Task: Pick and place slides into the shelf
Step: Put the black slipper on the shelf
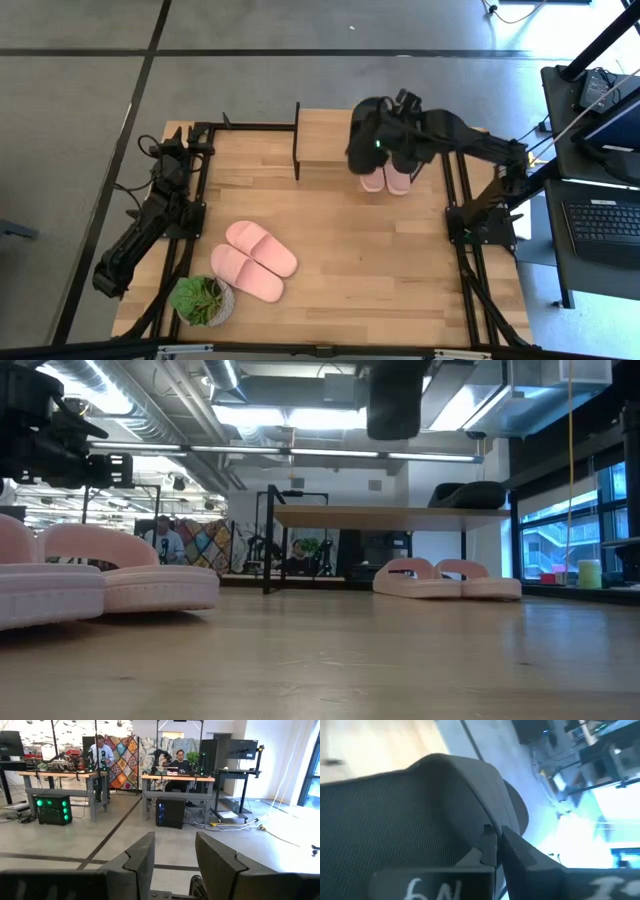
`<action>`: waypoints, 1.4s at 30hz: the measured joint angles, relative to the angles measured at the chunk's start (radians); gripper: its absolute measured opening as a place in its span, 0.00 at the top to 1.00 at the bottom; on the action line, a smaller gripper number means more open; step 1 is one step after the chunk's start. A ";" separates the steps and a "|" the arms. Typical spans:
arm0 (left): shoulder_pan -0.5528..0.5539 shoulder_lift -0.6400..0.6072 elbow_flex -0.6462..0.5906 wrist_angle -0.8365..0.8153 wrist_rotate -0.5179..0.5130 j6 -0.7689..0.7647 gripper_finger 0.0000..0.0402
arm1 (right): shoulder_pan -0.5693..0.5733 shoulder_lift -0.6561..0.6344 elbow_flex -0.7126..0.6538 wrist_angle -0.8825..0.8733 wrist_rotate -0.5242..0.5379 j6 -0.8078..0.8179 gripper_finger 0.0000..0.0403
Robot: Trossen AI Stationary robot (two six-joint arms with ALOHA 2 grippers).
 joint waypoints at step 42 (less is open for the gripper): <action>0.000 0.000 0.000 0.000 0.001 -0.002 0.67 | -0.400 -0.175 -0.699 0.732 -0.331 -0.603 0.97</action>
